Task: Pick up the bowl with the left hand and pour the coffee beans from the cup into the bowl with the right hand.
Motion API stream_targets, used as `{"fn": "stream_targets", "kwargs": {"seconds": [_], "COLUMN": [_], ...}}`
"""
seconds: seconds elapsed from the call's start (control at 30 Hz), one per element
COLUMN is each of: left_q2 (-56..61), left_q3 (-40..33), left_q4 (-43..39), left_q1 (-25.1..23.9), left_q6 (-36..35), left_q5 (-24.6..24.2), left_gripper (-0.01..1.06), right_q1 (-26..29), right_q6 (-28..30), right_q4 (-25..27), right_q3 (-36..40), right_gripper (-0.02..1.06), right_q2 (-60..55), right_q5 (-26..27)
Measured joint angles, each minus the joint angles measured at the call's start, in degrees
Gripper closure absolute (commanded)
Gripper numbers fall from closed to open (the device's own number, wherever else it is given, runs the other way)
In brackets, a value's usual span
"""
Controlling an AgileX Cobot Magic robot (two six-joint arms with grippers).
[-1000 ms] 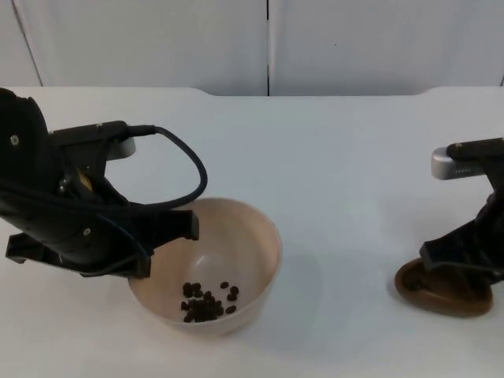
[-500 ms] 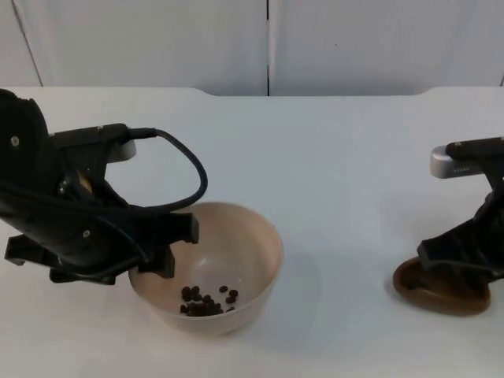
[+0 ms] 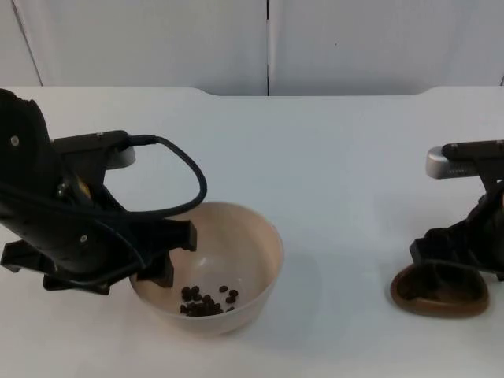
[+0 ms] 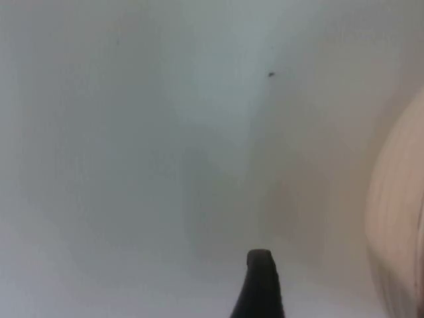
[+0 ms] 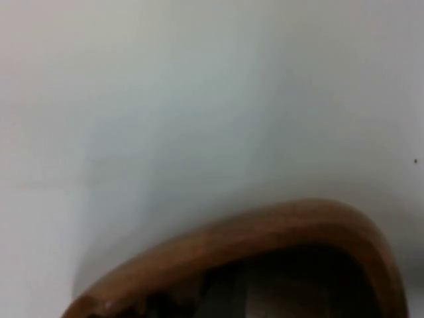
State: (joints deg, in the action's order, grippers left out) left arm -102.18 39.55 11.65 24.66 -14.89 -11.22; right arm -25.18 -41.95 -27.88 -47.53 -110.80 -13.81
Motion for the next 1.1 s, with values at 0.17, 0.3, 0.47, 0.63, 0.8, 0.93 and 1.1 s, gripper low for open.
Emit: {"fn": "stream_targets", "kwargs": {"seconds": [0.17, 0.3, 0.47, 0.63, 0.8, 0.93, 1.1], "left_q2": [0.58, 4.29, 9.35, 15.02, 21.59, 26.58, 31.05], "left_q3": [0.0, 0.0, 0.0, 0.0, 0.0, 0.0, 0.0], "left_q4": [0.0, -0.04, -0.48, -0.48, -0.48, -0.6, -2.83], "left_q1": [0.0, 0.0, 0.0, 0.0, 0.0, 0.0, 0.0], "left_q6": [0.0, 0.0, 0.0, 0.0, 0.15, 0.88, 1.01], "left_q5": [-0.47, -0.58, -0.69, -0.9, -1.54, -1.67, -1.67], "left_gripper": [0.42, 0.42, 0.42, 0.42, 0.42, 0.42, 0.42], "right_q1": [0.0, 0.0, 0.0, 0.0, 0.0, 0.0, -0.13], "right_q6": [0.0, 0.49, 1.94, 3.28, 3.64, 3.85, 4.09], "right_q4": [0.0, 0.0, -0.1, -0.1, -0.1, -0.1, -0.1], "right_q3": [0.0, 0.09, 0.09, 0.09, 0.09, 0.09, 0.09], "right_gripper": [0.31, 0.31, 0.31, 0.31, 0.31, 0.31, 0.31], "right_q2": [2.4, 8.3, 14.64, 21.43, 28.93, 34.99, 40.63], "right_q5": [0.1, -0.37, -1.92, -3.56, -4.26, -4.26, -4.4]}}
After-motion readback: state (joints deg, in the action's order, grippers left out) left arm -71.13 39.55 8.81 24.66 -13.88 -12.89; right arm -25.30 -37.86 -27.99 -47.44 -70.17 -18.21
